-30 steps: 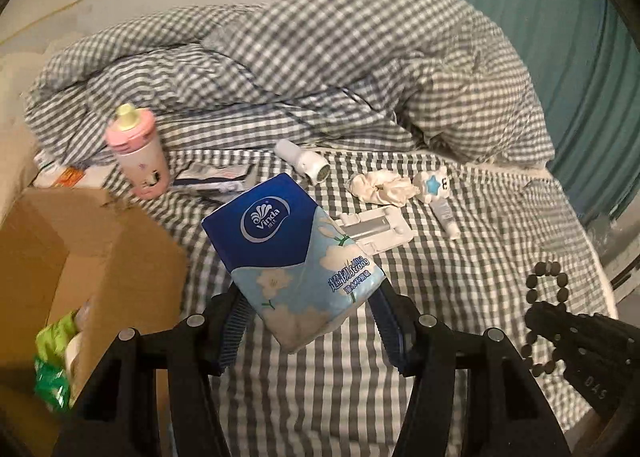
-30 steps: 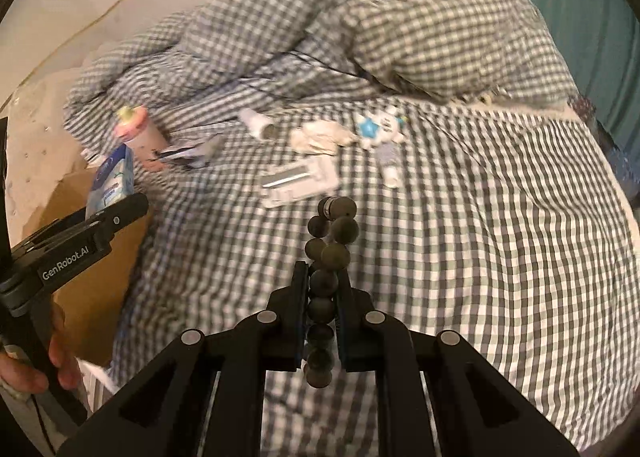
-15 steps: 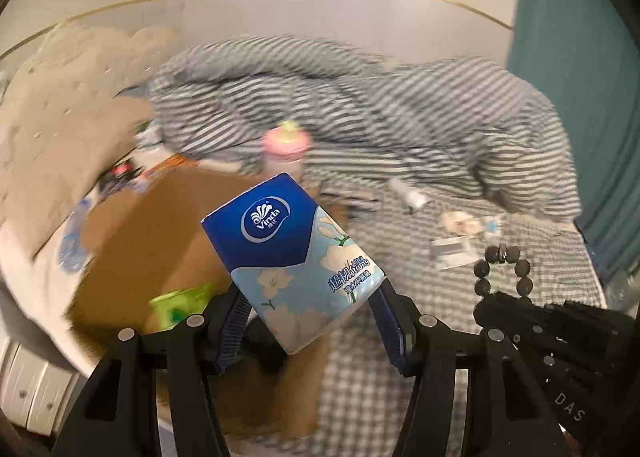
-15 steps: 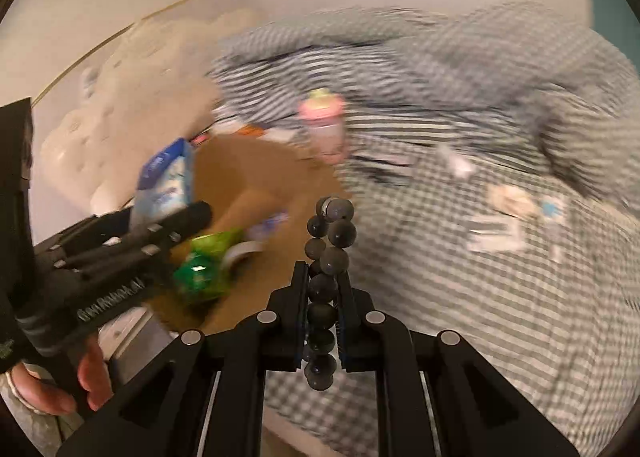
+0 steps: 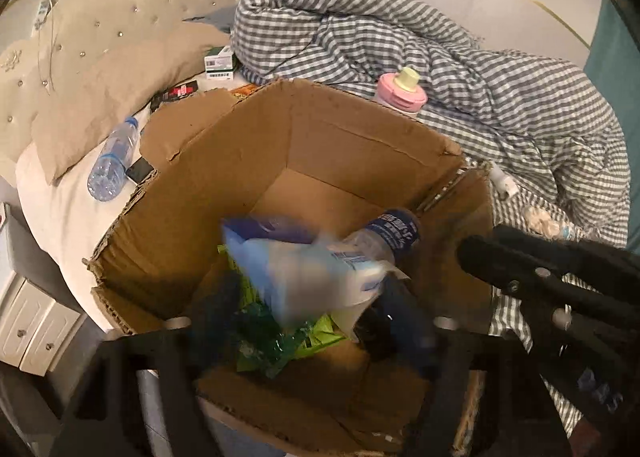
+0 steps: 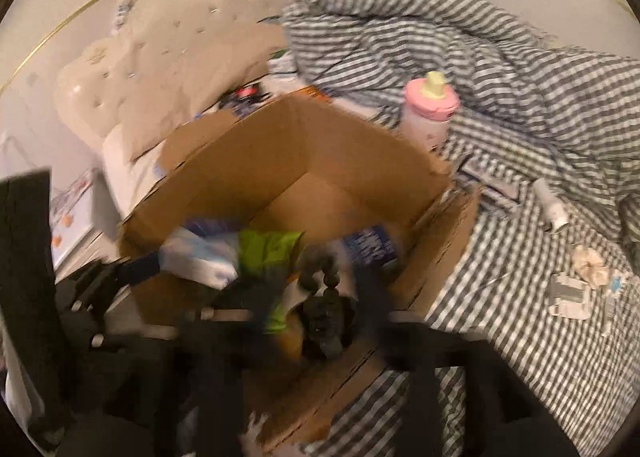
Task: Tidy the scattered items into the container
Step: 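Carry the bracelet and tissue pack to the box and release them, then move both tools back over the remaining items on the bed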
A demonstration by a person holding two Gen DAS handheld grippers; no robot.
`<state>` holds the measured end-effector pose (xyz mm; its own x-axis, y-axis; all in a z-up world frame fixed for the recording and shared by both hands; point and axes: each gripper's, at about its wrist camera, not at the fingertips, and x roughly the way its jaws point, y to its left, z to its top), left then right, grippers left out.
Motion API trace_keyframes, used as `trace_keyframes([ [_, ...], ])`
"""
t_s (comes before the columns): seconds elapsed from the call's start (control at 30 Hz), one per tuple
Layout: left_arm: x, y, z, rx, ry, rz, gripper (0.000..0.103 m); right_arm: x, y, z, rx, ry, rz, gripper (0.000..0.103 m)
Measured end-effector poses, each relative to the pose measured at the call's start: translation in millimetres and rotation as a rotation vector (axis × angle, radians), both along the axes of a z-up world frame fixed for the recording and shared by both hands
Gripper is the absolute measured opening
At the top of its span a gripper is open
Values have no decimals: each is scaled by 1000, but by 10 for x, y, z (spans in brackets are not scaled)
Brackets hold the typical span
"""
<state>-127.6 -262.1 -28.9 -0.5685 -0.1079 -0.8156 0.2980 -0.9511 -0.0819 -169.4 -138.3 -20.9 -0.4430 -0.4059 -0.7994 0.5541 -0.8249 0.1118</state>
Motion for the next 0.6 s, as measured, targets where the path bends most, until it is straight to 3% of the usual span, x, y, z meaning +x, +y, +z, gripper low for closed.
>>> trace_keyframes([
  [0.03, -15, -8, -4, -3, 2, 12, 99, 4, 43, 28, -18, 19, -16, 86],
  [0.17, -103, 6, -51, 45, -27, 23, 99, -21, 300, 98, -88, 3, -40, 86],
  [0.27, -127, 132, -38, 62, -20, 22, 99, -33, 615, 92, -84, 1, -99, 86],
  [0.37, -131, 398, -4, 87, -5, -15, 100, -8, 1056, 63, -70, -2, -177, 86],
  [0.6, -222, 1286, 30, 59, 13, -148, 101, 31, 2456, -131, -94, -38, -429, 86],
])
